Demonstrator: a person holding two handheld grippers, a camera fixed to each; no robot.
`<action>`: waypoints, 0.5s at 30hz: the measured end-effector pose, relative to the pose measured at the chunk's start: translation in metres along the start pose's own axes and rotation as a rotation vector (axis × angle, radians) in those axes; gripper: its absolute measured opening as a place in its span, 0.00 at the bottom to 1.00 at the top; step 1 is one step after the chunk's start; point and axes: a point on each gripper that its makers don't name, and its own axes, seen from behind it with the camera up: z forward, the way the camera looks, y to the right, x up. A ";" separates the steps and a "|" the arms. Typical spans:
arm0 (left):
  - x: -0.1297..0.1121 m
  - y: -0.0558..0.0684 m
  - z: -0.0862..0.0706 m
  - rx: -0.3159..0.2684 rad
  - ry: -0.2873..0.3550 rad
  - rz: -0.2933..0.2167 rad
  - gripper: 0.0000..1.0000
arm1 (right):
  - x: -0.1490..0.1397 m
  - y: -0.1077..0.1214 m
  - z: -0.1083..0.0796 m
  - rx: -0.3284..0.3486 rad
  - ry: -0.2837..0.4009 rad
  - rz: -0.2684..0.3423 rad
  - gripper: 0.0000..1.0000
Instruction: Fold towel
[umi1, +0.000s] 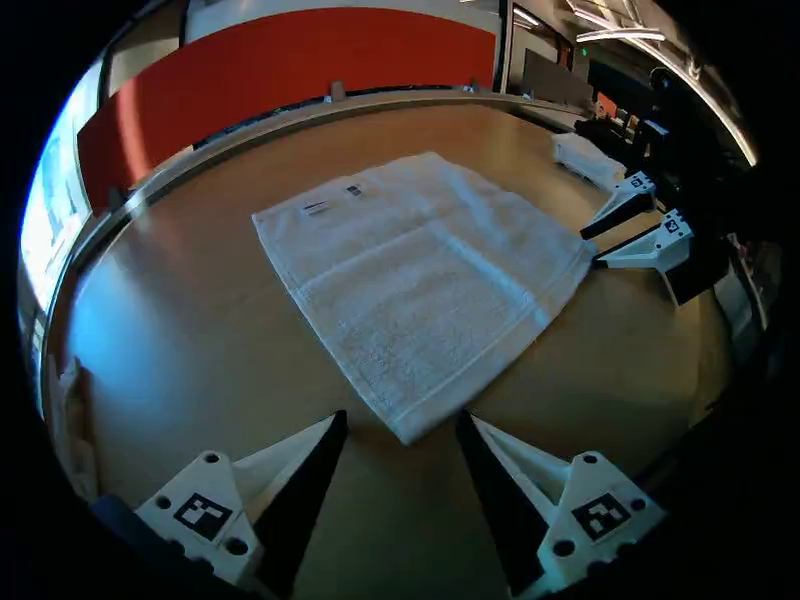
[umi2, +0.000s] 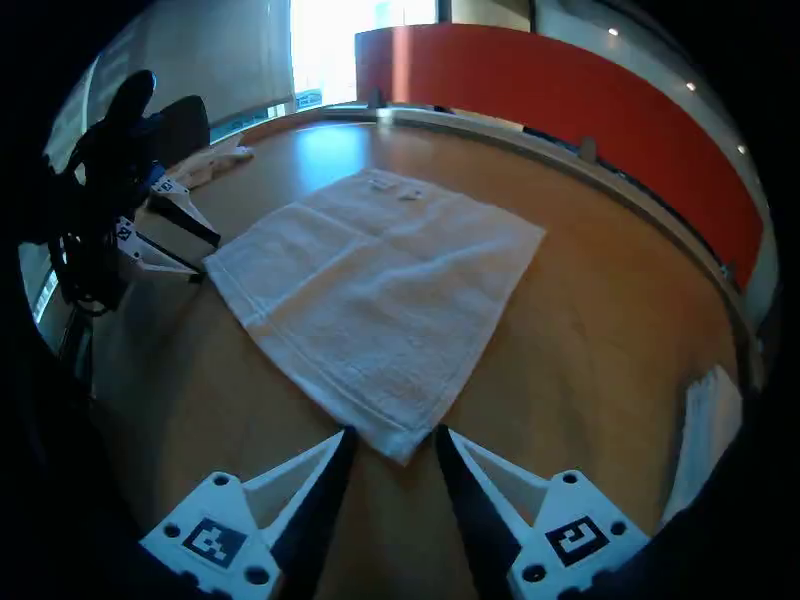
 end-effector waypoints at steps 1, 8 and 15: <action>0.000 -0.001 0.000 0.004 -0.001 -0.003 0.77 | 0.000 0.000 0.000 0.001 -0.001 0.000 0.52; 0.001 -0.001 0.002 0.019 -0.005 0.006 0.72 | 0.000 -0.001 0.000 0.002 -0.005 -0.008 0.47; 0.002 0.002 0.003 0.016 -0.013 0.009 0.63 | 0.000 -0.003 0.001 0.007 -0.007 -0.004 0.38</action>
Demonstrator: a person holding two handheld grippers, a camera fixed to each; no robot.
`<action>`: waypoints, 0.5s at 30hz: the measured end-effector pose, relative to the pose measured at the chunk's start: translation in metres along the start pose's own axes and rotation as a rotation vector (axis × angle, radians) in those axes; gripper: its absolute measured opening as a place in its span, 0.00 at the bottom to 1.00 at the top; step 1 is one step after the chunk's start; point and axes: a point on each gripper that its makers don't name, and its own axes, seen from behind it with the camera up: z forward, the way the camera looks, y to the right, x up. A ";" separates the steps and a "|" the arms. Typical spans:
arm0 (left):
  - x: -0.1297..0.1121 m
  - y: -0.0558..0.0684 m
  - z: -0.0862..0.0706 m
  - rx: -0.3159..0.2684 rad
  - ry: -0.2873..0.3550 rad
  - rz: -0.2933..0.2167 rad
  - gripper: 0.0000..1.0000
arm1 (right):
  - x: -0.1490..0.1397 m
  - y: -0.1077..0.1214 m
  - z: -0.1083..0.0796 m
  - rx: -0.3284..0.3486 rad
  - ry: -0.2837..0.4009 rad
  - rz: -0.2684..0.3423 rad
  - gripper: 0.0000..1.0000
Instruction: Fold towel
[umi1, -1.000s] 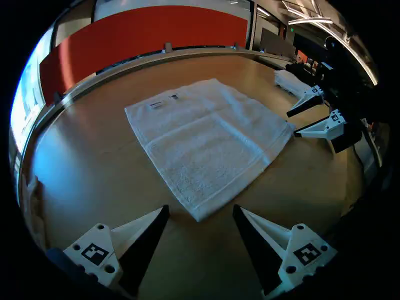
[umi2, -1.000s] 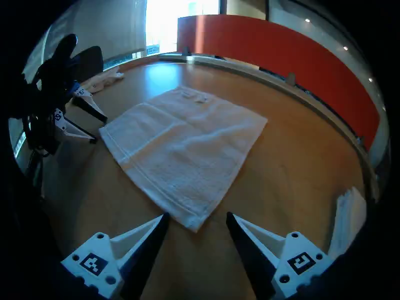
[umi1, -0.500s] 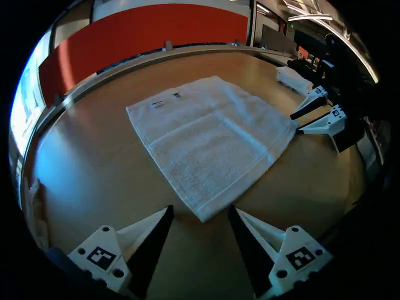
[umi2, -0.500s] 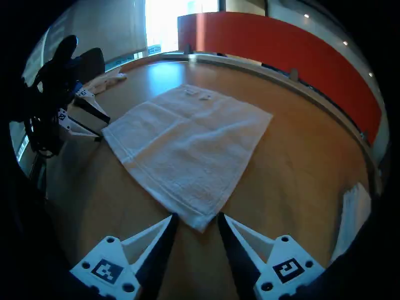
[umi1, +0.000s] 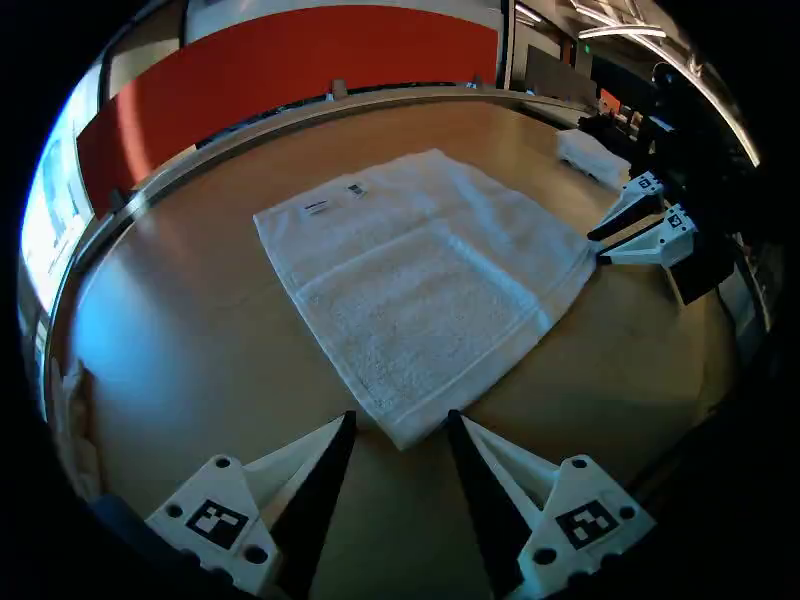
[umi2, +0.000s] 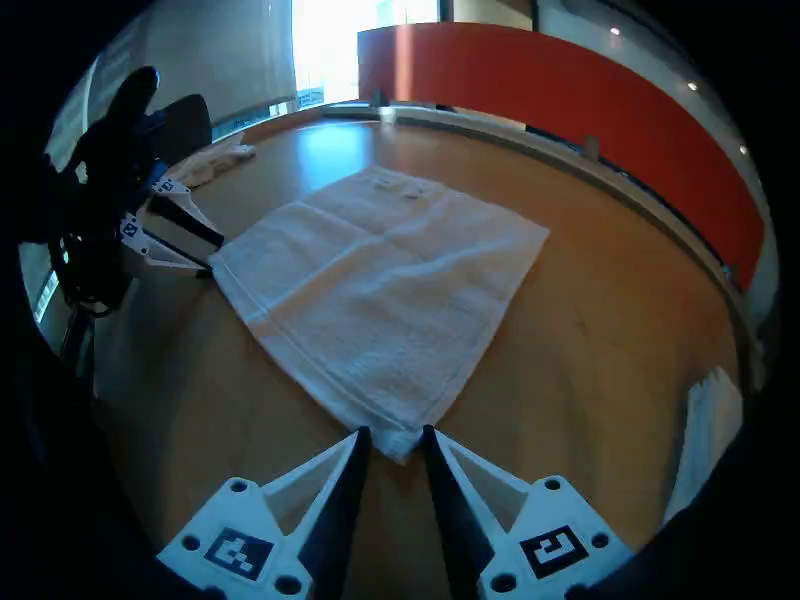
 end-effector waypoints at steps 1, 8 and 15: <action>0.000 0.001 0.000 -0.001 -0.003 0.002 0.61 | 0.000 0.000 0.000 0.000 -0.001 -0.001 0.38; 0.001 0.004 0.001 -0.005 -0.003 0.003 0.48 | -0.001 0.001 0.000 0.002 -0.005 -0.007 0.27; 0.001 0.002 0.002 0.012 -0.011 -0.011 0.26 | -0.001 0.000 -0.001 0.000 -0.006 0.000 0.21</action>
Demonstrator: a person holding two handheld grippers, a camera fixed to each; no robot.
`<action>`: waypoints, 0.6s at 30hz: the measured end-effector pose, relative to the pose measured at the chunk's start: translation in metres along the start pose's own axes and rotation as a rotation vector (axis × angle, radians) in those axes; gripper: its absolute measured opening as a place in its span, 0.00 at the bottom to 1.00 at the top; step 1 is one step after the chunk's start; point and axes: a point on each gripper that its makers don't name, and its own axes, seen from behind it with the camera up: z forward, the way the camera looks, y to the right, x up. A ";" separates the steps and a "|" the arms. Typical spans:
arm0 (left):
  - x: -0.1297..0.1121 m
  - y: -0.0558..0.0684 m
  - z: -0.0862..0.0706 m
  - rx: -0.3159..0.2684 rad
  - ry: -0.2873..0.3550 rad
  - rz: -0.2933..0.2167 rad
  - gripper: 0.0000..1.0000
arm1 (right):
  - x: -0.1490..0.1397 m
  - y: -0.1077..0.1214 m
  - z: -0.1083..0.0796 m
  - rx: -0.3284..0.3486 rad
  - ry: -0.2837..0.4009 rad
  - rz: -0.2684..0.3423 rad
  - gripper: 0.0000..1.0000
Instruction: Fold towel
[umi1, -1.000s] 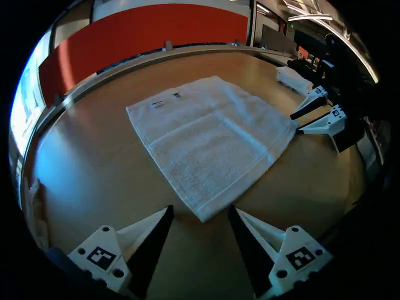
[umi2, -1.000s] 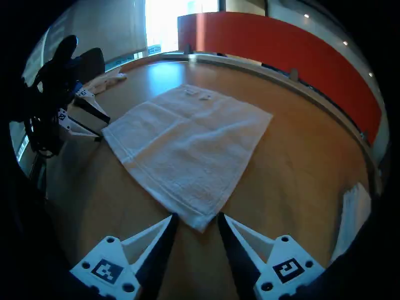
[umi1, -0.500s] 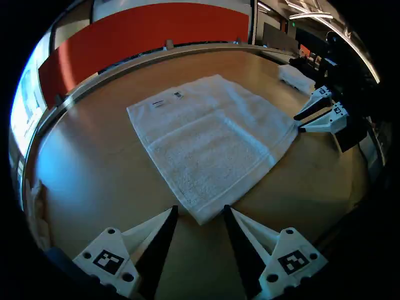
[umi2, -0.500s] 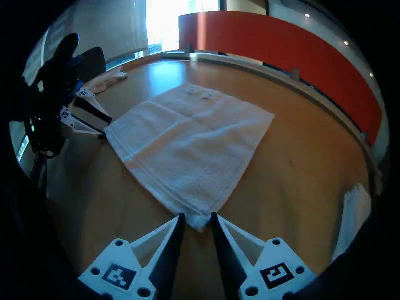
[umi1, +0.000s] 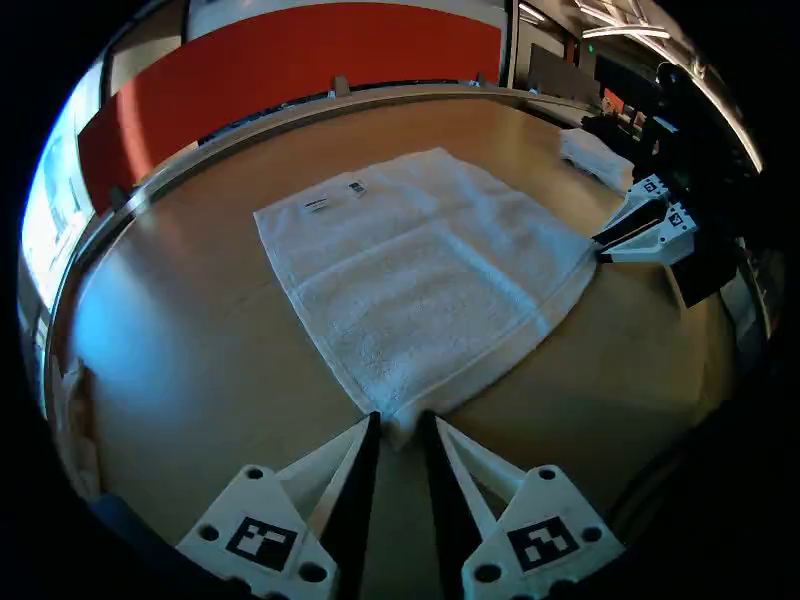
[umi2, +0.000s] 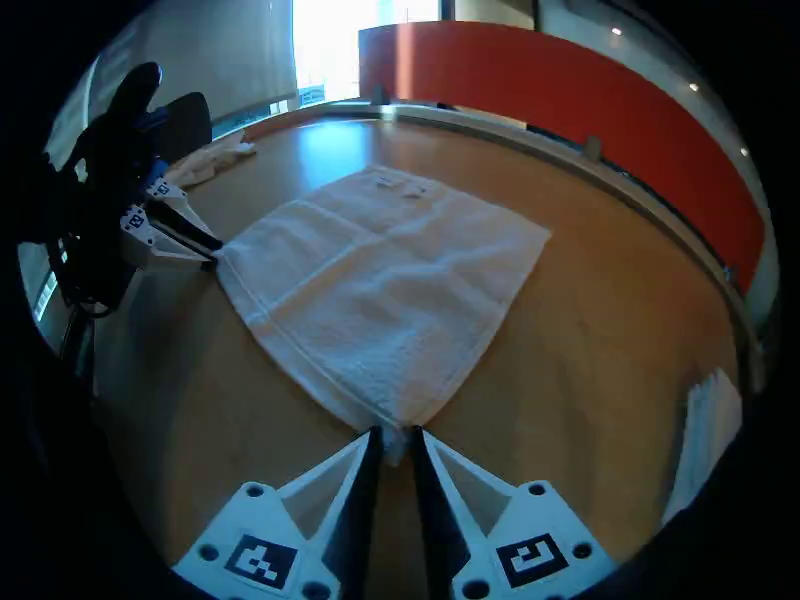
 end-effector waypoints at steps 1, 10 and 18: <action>0.000 0.000 0.000 0.003 -0.001 -0.001 0.22 | 0.001 0.000 0.000 0.001 0.001 0.002 0.21; 0.003 0.004 -0.002 0.004 -0.004 -0.040 0.14 | 0.012 0.003 -0.007 -0.004 0.030 0.024 0.17; 0.017 0.006 -0.014 0.010 0.020 -0.046 0.14 | 0.026 0.007 -0.023 -0.019 0.060 0.023 0.17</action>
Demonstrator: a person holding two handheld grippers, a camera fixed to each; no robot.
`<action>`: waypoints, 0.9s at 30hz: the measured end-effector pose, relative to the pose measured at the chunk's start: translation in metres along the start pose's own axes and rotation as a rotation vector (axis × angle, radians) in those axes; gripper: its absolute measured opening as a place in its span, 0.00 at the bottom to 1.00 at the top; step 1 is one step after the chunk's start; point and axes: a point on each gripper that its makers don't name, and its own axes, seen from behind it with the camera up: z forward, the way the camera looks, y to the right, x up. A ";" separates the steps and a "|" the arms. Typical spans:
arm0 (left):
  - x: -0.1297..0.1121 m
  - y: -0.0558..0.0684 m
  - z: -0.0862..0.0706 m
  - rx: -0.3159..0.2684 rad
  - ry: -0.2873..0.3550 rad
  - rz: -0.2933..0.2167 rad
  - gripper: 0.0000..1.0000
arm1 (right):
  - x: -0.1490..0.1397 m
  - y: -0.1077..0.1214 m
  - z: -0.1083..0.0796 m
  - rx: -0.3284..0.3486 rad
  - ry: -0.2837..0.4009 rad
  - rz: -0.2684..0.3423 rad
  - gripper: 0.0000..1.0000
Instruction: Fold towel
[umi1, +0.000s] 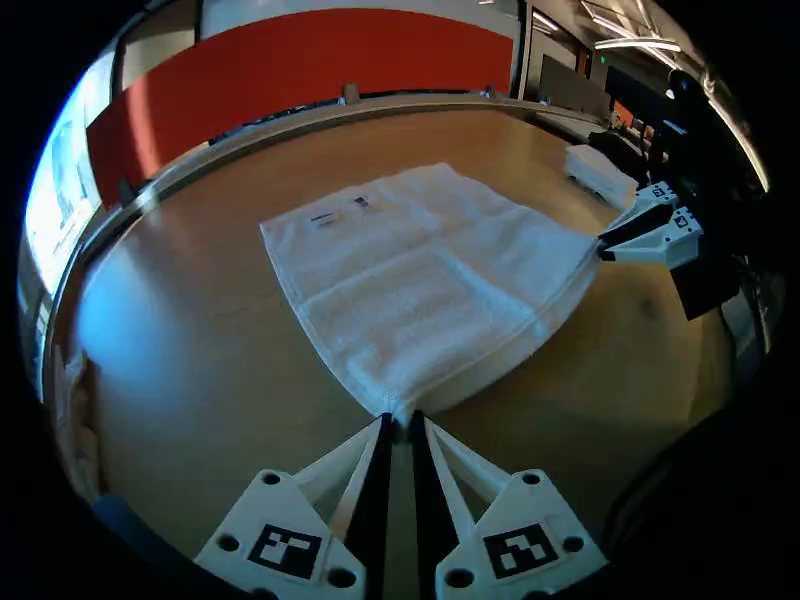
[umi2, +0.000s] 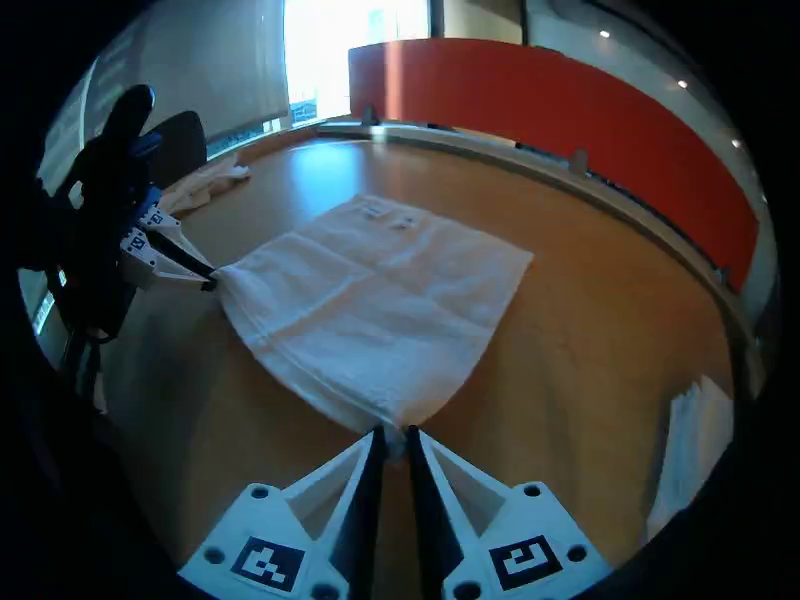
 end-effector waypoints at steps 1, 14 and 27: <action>0.002 0.000 -0.002 0.001 0.003 -0.001 0.14 | 0.003 0.000 -0.002 -0.002 0.005 0.000 0.17; 0.030 0.001 -0.041 0.020 0.015 -0.039 0.14 | 0.044 -0.005 -0.044 -0.010 0.071 -0.012 0.17; 0.046 0.017 -0.083 0.016 0.009 -0.096 0.14 | 0.068 -0.009 -0.082 -0.007 0.077 -0.019 0.17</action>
